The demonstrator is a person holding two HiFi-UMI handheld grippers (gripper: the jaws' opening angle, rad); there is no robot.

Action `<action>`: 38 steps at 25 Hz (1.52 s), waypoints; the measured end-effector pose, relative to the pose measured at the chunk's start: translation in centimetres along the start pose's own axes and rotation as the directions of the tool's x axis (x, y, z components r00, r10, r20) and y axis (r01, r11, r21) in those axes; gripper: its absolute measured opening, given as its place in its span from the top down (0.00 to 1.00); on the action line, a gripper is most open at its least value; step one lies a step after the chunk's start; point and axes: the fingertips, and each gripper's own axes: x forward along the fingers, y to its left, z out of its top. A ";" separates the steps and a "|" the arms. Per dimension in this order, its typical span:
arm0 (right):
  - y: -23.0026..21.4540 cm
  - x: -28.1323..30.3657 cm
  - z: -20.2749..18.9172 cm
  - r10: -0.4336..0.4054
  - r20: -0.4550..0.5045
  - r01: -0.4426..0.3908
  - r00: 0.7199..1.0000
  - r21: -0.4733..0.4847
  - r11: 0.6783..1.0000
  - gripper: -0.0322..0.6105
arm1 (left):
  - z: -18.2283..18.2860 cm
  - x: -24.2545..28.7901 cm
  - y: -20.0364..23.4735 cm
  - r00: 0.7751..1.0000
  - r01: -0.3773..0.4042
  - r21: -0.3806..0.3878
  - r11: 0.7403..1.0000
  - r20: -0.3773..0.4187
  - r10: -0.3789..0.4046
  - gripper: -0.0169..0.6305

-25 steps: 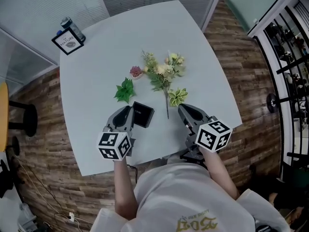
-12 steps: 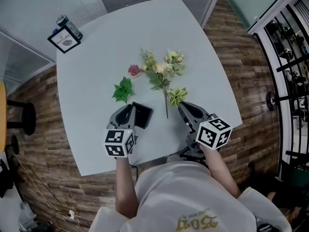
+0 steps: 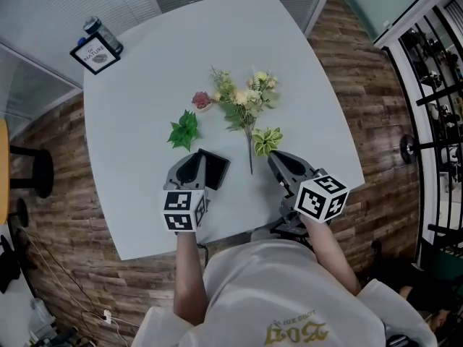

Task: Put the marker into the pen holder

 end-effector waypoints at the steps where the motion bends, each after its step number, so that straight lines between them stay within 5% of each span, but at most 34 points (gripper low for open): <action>1: -0.1 0.0 0.0 -0.001 0.000 0.001 1.000 0.002 1.000 0.92 | -0.1 0.1 0.0 1.000 -0.002 0.005 1.000 -0.003 0.002 0.90; 25: -0.6 -0.2 0.0 -0.008 0.005 0.008 1.000 0.013 1.000 0.92 | 0.0 0.3 0.5 0.999 -0.054 0.000 0.999 -0.008 0.054 0.85; 38: 2.8 -2.4 1.6 -0.004 0.065 0.013 0.998 -0.143 0.990 0.92 | 3.5 -5.1 0.2 0.980 -0.061 -0.090 0.994 0.185 0.077 0.81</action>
